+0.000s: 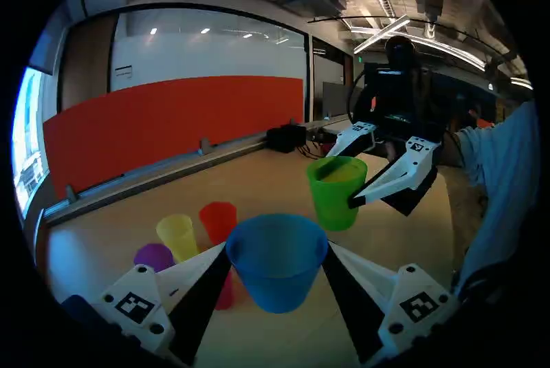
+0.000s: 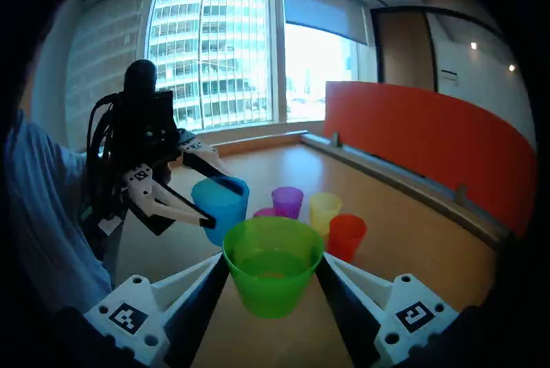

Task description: Pour water

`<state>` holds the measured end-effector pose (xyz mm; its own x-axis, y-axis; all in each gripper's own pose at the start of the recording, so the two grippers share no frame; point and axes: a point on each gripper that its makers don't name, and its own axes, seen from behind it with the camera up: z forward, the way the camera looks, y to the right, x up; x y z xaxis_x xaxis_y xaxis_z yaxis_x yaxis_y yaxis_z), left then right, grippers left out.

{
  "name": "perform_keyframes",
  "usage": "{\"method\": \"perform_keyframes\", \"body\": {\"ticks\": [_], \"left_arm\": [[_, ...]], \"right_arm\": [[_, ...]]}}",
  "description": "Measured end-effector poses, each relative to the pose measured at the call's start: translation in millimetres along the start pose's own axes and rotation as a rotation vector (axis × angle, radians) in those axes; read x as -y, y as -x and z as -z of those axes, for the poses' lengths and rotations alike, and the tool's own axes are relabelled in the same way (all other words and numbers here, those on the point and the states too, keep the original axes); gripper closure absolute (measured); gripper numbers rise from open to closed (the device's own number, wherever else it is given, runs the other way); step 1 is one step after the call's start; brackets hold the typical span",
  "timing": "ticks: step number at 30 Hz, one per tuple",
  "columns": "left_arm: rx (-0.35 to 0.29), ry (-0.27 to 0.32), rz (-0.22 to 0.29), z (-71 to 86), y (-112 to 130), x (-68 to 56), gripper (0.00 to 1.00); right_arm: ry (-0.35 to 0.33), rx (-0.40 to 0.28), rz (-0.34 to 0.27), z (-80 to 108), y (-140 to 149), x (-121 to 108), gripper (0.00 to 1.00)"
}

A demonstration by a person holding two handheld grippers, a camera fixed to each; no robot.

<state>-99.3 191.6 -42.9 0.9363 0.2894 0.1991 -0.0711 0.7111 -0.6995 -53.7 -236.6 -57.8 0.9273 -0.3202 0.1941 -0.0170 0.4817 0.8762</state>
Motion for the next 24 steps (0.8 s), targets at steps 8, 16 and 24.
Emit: {"method": "perform_keyframes", "body": {"ticks": [8,16,24], "left_arm": [[0.048,0.035,0.001,-9.3,22,-11.5,0.11],[0.093,0.059,-0.001,-17.6,42,-20.0,0.11],[0.138,0.077,-0.011,-25.7,61,-25.9,0.12]], "right_arm": [[-0.008,0.078,0.022,-5.5,23,-2,0.11],[-0.014,0.139,0.037,-10.1,43,-5,0.11],[-0.023,0.190,0.061,-15.7,62,-6,0.11]]}}
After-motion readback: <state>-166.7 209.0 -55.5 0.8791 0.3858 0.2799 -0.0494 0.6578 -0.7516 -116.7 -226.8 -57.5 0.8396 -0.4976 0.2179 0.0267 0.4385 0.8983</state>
